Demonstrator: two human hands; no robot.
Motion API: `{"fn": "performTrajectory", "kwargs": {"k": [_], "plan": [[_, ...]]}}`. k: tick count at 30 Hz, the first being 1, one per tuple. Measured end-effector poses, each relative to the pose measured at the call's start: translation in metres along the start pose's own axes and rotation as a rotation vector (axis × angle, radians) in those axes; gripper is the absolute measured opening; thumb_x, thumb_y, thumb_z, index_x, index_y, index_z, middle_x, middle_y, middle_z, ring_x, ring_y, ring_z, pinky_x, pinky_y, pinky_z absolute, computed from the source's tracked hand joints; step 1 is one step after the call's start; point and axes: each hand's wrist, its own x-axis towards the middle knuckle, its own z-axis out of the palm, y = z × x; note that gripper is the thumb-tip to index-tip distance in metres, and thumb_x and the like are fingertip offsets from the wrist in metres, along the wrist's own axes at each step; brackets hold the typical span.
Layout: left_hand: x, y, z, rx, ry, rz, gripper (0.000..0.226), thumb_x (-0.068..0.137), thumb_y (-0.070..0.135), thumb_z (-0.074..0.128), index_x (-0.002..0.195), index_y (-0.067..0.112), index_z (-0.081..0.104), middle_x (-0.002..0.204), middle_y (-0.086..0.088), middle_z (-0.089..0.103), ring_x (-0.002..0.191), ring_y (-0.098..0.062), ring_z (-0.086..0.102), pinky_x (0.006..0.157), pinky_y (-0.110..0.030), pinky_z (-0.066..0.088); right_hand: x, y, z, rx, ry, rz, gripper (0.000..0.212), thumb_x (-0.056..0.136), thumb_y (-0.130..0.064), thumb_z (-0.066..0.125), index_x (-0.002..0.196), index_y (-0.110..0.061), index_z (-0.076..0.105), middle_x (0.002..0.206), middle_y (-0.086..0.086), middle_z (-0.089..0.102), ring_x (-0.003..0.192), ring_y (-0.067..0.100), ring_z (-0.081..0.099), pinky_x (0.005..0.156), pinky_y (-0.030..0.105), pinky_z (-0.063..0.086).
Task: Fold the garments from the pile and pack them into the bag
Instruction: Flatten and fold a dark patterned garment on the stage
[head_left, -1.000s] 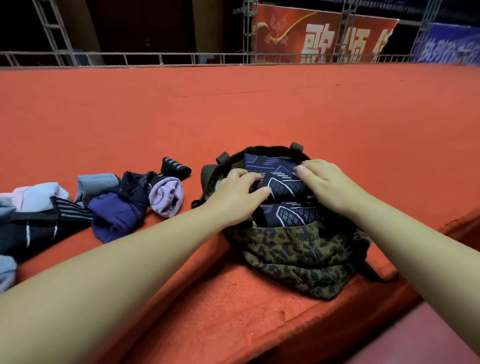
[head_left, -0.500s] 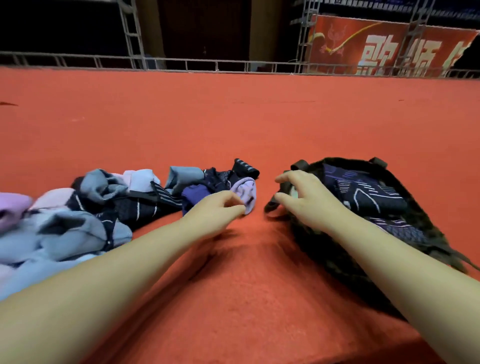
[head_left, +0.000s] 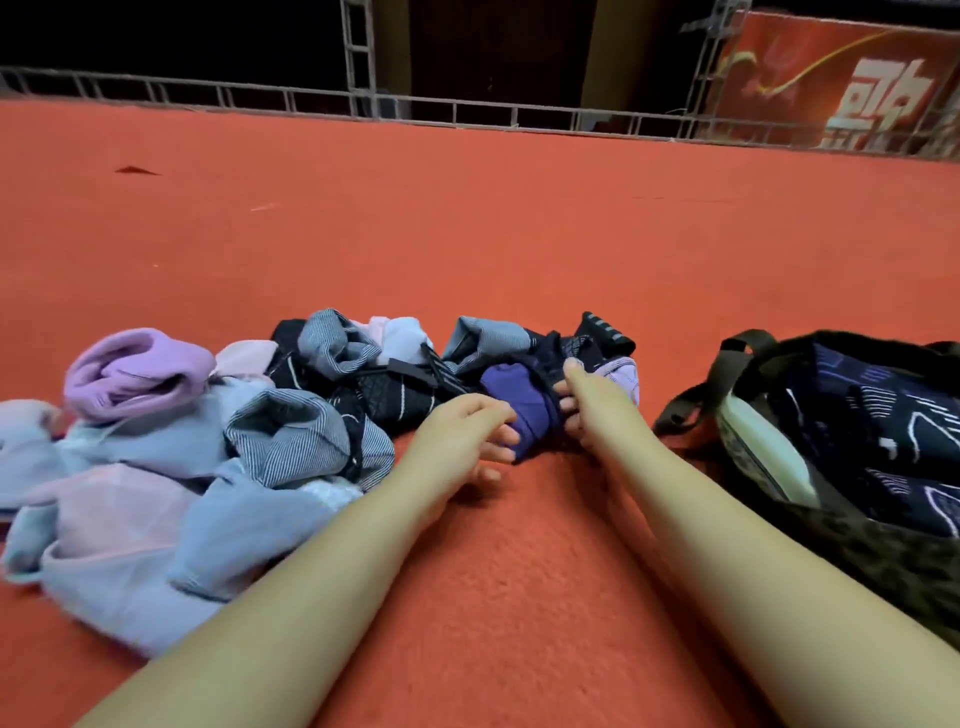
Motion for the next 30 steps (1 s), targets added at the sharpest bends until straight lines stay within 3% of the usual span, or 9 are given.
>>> {"fn": "performTrajectory", "kwargs": {"k": [4,12,14,17,19,21,24,26,30], "plan": [[0.009,-0.015,0.006,0.030,0.096,0.080,0.010,0.096,0.028,0.050,0.090,0.025,0.058,0.091,0.006,0.061,0.081,-0.008,0.060,0.062,-0.029,0.049,-0.015,-0.004,0.016,0.249,-0.155,0.104,0.060,0.099,-0.054,0.022,0.077,-0.014,0.061,0.064,-0.002,0.052,0.046,0.013,0.041,0.045,0.024,0.025],[0.018,-0.026,0.000,-0.045,0.210,0.137,0.014,0.088,0.024,0.063,0.076,0.021,0.056,0.072,0.008,0.057,0.069,-0.007,0.054,0.067,-0.028,0.047,-0.031,0.017,0.026,0.296,-0.315,-0.046,0.070,0.099,-0.053,0.012,0.086,-0.015,0.069,0.068,-0.004,0.063,0.047,0.010,0.049,0.045,0.022,0.031],[0.016,-0.030,0.000,-0.047,0.185,0.147,0.018,0.089,0.021,0.062,0.072,0.023,0.057,0.067,0.008,0.056,0.067,-0.009,0.052,0.068,-0.031,0.046,-0.037,0.017,0.023,0.227,-0.217,-0.108,0.057,0.101,-0.046,0.024,0.078,-0.017,0.067,0.066,-0.004,0.062,0.049,0.007,0.051,0.049,0.021,0.034],[0.014,-0.034,-0.004,-0.063,0.134,0.194,0.024,0.088,0.022,0.062,0.065,0.027,0.059,0.065,0.005,0.054,0.070,-0.015,0.048,0.070,-0.035,0.042,-0.038,0.019,0.019,0.162,0.136,-0.310,0.028,0.084,-0.049,0.057,0.082,-0.021,0.058,0.079,-0.008,0.059,0.069,0.001,0.053,0.066,0.020,0.038],[0.013,-0.034,-0.007,-0.061,0.119,0.217,0.023,0.087,0.024,0.063,0.064,0.028,0.059,0.065,0.006,0.054,0.070,-0.015,0.047,0.070,-0.035,0.041,-0.039,0.019,0.014,0.068,0.323,-0.401,0.044,0.066,-0.055,0.061,0.098,-0.028,0.047,0.102,-0.011,0.051,0.094,-0.001,0.049,0.080,0.012,0.037],[0.014,-0.036,-0.009,-0.056,0.096,0.213,0.024,0.090,0.019,0.061,0.067,0.025,0.058,0.067,0.005,0.055,0.071,-0.016,0.048,0.070,-0.035,0.041,-0.038,0.018,0.008,0.043,0.275,-0.425,0.057,0.067,-0.050,0.066,0.115,-0.034,0.040,0.116,-0.013,0.046,0.109,-0.004,0.043,0.090,0.007,0.033],[0.014,-0.037,-0.010,-0.081,0.032,0.189,0.023,0.092,0.014,0.057,0.071,0.022,0.057,0.068,0.004,0.057,0.073,-0.017,0.051,0.070,-0.034,0.043,-0.036,0.021,0.009,-0.083,0.123,-0.390,0.032,0.079,-0.033,0.072,0.104,-0.030,0.053,0.102,-0.024,0.057,0.095,-0.016,0.049,0.078,0.004,0.036],[0.017,-0.034,-0.011,-0.177,0.013,0.170,0.023,0.095,0.011,0.051,0.073,0.018,0.055,0.066,0.007,0.060,0.069,-0.011,0.055,0.073,-0.029,0.045,-0.030,0.024,0.011,-0.115,0.152,-0.367,0.014,0.082,-0.030,0.068,0.087,-0.022,0.059,0.084,-0.013,0.063,0.079,-0.006,0.056,0.066,0.007,0.038],[0.025,-0.027,-0.015,-0.460,-0.012,0.060,0.022,0.099,0.014,0.042,0.080,0.015,0.052,0.067,0.005,0.067,0.064,-0.006,0.062,0.074,-0.027,0.048,-0.020,0.024,0.008,-0.071,0.242,-0.318,0.023,0.087,-0.027,0.063,0.068,-0.023,0.051,0.064,-0.009,0.054,0.058,-0.004,0.048,0.055,0.009,0.035]]}}
